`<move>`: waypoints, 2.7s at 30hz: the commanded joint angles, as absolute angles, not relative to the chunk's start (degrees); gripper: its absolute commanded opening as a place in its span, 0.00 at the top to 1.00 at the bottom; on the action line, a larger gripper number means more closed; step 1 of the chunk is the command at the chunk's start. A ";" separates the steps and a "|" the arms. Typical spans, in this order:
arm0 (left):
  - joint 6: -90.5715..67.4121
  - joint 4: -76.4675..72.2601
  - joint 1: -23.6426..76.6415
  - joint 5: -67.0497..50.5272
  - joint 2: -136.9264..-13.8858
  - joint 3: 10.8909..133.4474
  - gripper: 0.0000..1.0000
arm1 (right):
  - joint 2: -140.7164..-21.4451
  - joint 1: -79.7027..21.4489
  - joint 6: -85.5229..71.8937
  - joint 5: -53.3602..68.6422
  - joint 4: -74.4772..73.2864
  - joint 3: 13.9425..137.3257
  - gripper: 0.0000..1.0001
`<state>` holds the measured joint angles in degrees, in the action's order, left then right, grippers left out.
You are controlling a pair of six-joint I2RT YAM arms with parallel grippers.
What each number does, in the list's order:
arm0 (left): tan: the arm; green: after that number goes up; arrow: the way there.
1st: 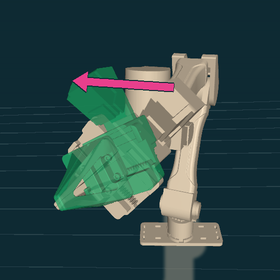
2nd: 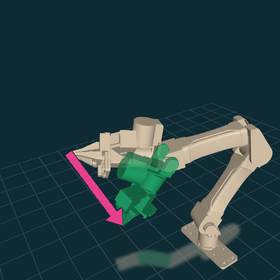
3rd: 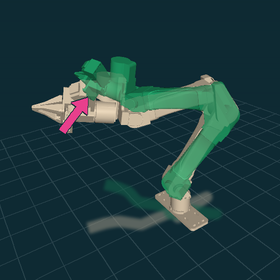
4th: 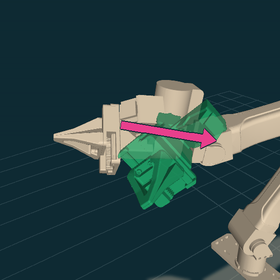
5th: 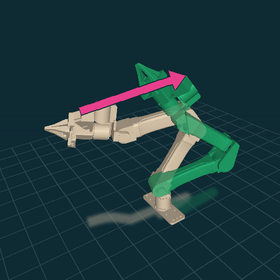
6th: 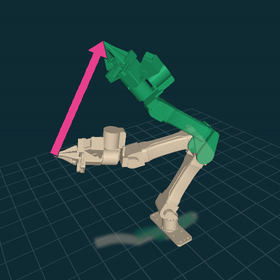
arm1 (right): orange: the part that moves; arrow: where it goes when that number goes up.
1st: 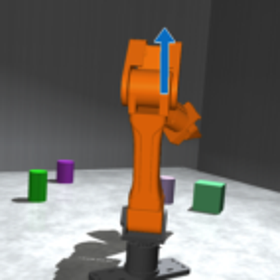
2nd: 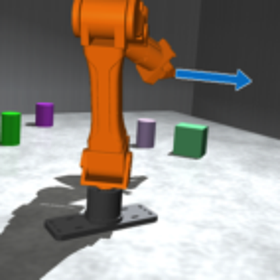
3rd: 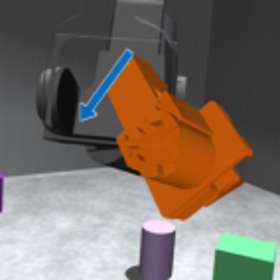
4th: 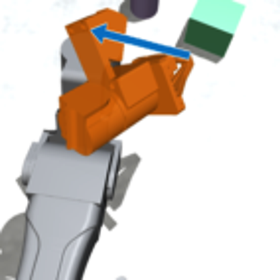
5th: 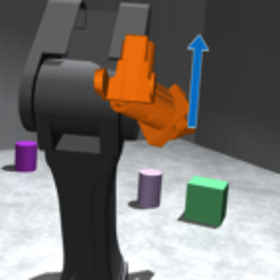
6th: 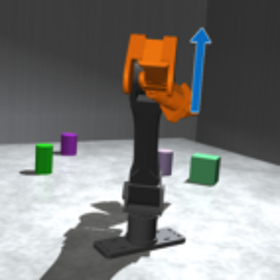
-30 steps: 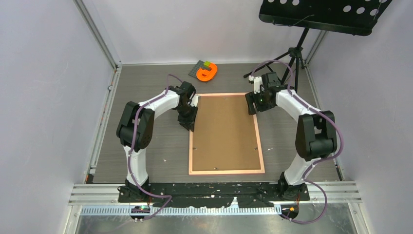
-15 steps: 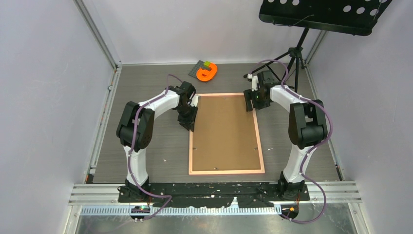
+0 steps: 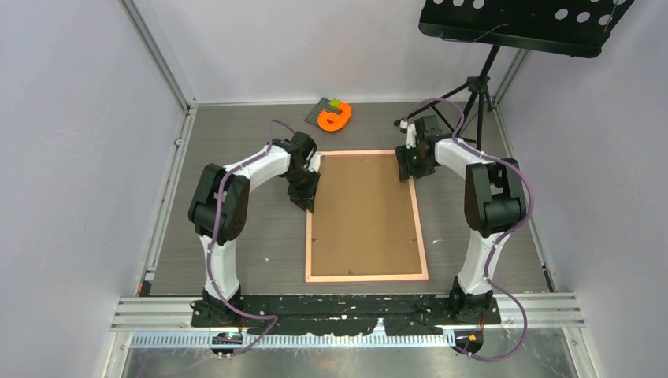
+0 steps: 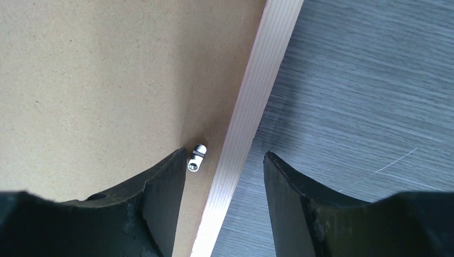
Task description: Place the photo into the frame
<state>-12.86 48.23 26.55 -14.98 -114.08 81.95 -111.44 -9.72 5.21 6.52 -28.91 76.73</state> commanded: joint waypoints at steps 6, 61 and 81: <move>-10.10 47.31 26.72 -15.05 -115.58 82.35 1.00 | -112.48 -9.95 4.48 4.01 -27.16 78.47 0.47; -10.02 48.00 26.72 -14.98 -116.36 83.36 1.00 | -111.07 -9.84 24.14 8.88 -35.34 78.23 0.54; -9.44 47.95 25.90 -15.02 -115.96 83.23 1.00 | -109.32 -7.38 16.69 10.43 -36.28 83.12 0.43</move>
